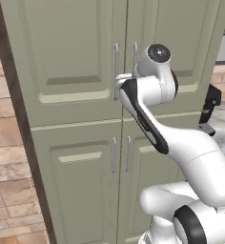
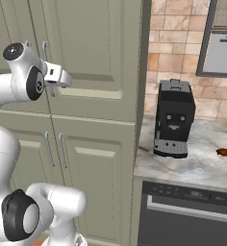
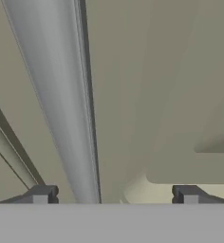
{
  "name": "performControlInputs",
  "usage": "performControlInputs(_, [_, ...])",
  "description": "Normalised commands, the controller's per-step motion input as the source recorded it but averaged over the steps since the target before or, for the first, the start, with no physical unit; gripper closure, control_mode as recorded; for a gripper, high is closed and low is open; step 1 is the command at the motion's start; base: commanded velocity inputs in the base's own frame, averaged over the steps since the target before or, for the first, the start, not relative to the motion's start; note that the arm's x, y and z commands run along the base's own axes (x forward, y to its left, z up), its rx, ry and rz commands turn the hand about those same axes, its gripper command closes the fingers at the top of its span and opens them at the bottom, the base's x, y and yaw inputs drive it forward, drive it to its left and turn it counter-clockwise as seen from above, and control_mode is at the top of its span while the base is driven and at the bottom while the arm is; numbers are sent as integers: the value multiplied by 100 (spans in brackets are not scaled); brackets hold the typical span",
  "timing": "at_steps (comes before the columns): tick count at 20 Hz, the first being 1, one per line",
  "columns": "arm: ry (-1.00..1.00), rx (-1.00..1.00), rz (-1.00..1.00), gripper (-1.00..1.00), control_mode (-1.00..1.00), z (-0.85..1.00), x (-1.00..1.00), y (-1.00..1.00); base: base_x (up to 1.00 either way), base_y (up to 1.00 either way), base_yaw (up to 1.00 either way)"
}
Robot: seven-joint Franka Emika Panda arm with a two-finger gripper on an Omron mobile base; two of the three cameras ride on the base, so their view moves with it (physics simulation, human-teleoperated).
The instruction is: Retrieve the tupperware from the cabinet, then place the raw meat into the tupperware to avoid contamination.
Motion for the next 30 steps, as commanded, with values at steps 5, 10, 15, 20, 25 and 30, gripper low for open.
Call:
performControlInputs(5, [-1, 0, -1, -100, -100, -2, 27, 18, 0, 0, 0])
performControlInputs(10, [-4, 0, -1, -100, -100, -2, 28, 25, 0, 0, 0])
performControlInputs(15, [-6, 0, 0, -100, -100, -9, 50, 19, 0, 0, 0])
performControlInputs(20, [-8, 0, 0, 100, -100, -17, 60, 13, 0, 0, 0])
performControlInputs(25, [-7, 0, 0, 100, -100, -14, 48, 18, 0, 0, 0])
performControlInputs(30, [-20, 0, 0, 100, -100, -29, 19, 5, 0, 0, 0])
